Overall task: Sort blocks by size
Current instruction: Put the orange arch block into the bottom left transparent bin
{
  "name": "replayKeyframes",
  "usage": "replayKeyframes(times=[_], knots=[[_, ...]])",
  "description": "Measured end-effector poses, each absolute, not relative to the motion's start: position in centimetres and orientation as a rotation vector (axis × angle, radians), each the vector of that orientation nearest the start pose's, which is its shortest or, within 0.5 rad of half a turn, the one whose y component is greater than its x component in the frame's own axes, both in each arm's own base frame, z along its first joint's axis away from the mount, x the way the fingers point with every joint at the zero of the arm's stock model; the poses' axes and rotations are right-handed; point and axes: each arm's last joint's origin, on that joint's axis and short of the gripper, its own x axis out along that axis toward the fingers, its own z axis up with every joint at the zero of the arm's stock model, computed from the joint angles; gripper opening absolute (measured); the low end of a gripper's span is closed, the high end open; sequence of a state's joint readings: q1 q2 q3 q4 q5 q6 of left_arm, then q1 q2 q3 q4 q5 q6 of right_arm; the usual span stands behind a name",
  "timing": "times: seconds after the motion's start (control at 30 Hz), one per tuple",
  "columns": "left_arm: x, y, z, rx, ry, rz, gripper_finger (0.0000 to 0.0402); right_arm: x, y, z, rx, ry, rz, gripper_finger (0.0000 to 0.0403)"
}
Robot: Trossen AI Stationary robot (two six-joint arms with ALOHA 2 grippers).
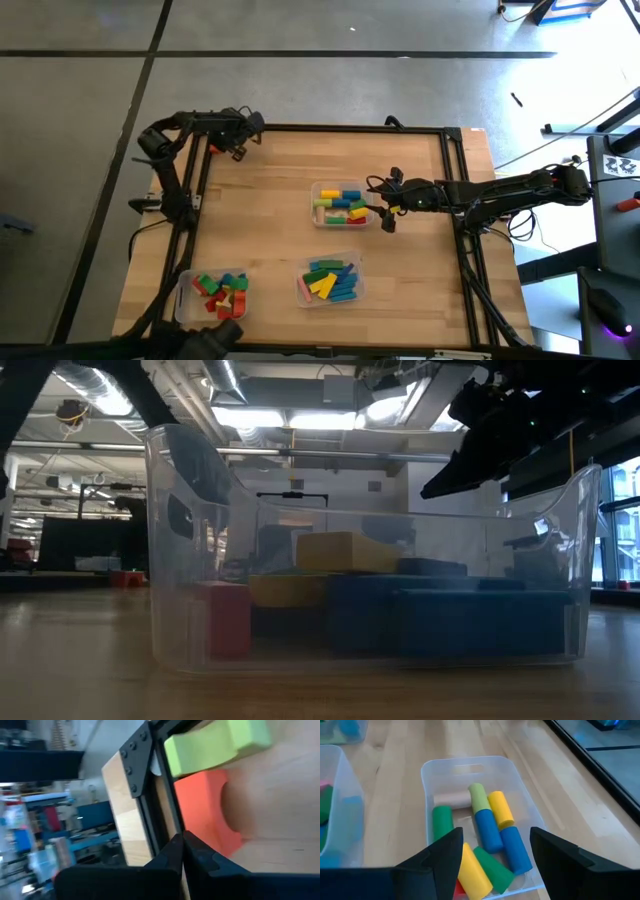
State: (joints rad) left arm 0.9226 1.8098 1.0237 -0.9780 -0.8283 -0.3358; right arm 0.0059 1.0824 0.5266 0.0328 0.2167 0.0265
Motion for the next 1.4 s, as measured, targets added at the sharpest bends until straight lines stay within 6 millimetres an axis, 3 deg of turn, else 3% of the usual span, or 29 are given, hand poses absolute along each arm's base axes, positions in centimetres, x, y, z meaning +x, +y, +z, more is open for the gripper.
replayKeyframes(times=[0.23,0.7,1.23,1.4], knots=[[15.2,23.8,12.8,-0.209,1.804,1.568,0.0003,22.0,-0.3,21.1,-0.015,0.509,-0.162,0.0231],[16.4,23.9,12.9,-0.221,1.784,1.396,0.0004,22.0,-0.3,21.1,-0.015,0.508,-0.162,0.0231],[22.5,15.8,17.1,-0.135,1.589,1.087,0.0005,21.9,-0.4,21.0,-0.005,0.517,-0.187,0.0231],[22.5,14.2,19.3,-0.110,1.458,1.198,0.0005,21.9,-0.4,21.0,-0.005,0.517,-0.187,0.0231]])
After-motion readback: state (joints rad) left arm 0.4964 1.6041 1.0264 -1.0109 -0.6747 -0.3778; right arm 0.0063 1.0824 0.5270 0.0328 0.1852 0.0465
